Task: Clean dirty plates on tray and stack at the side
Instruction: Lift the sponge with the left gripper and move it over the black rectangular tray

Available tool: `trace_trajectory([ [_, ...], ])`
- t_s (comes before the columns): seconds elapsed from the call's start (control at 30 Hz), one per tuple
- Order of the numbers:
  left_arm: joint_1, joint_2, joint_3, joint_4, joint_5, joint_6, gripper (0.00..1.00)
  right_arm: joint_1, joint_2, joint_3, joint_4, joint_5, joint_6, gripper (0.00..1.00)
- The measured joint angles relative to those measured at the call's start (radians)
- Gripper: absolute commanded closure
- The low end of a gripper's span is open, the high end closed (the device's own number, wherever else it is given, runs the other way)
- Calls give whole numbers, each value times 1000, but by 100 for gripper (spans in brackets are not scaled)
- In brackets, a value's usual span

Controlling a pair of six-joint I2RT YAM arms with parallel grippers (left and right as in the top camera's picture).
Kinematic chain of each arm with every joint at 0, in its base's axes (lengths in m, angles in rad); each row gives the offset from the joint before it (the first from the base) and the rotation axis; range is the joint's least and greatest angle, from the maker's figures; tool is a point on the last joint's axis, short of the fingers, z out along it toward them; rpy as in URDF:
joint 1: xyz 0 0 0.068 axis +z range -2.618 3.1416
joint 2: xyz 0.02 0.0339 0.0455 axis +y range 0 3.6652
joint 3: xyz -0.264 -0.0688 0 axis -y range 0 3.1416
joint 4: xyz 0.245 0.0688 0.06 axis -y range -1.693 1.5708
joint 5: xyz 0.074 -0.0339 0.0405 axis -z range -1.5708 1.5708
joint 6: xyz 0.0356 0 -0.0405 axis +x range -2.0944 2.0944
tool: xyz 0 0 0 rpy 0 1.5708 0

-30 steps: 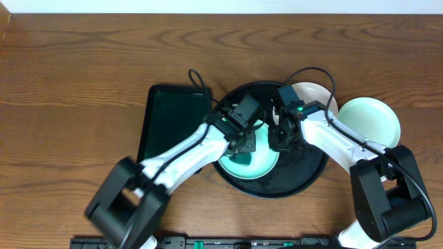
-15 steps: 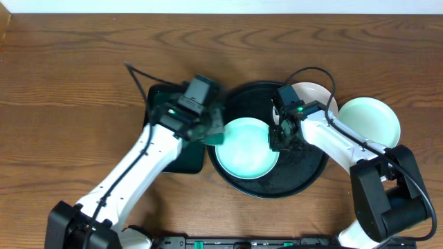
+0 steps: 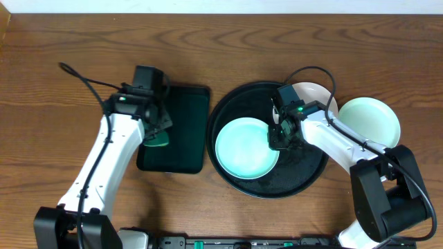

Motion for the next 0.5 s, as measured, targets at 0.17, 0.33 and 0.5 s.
trace_trajectory([
  [0.17,48,0,-14,11,-17,9,93,0,0,0,1,-3,-1,90],
  [0.33,55,0,-17,48,-19,9,93,2,0,0,-4,-7,-1,95],
  [0.5,55,0,-21,64,-19,12,93,10,0,0,-13,-9,3,96],
])
